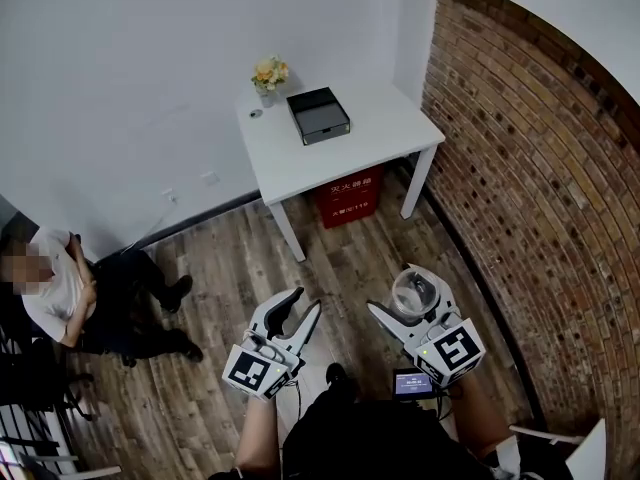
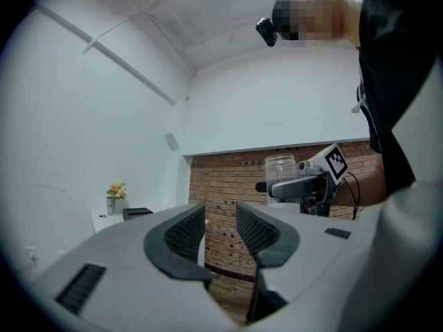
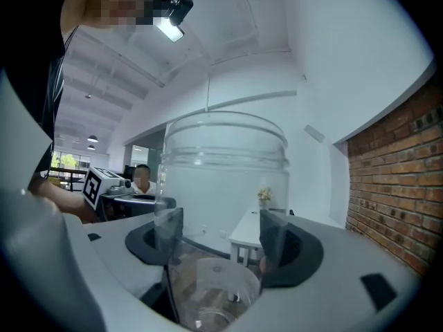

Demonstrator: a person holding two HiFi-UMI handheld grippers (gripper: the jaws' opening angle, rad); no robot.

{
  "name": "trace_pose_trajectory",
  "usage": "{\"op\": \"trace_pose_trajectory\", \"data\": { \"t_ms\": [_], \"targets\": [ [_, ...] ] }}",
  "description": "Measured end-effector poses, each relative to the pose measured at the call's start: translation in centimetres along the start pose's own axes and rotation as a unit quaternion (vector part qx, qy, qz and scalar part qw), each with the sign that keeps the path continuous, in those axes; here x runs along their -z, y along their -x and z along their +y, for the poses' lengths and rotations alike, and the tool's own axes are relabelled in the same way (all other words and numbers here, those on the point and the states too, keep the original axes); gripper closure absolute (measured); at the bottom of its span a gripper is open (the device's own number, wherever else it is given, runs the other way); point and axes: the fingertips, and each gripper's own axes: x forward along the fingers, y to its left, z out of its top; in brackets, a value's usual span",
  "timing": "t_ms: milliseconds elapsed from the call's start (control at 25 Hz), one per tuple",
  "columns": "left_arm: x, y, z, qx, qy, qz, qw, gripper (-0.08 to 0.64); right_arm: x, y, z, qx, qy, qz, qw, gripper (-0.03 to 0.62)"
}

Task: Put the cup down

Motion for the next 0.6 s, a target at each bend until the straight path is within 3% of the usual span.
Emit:
{"op": "trace_pose_trajectory", "data": {
  "t_ms": [240, 600],
  "targets": [
    [0.0, -0.6, 5.4, 0.016, 0.009, -0.002, 0.9998, 0.417, -0.8, -5.5, -0.3, 0.009, 0.006, 0.006, 1.0, 0.229],
    [0.7, -3.0, 9.0, 0.026, 0.018, 0.002, 0.9995, 0.417, -0.1, -9.9, -2.4, 0.006, 0.005, 0.019, 1.0, 0.229]
  ]
}}
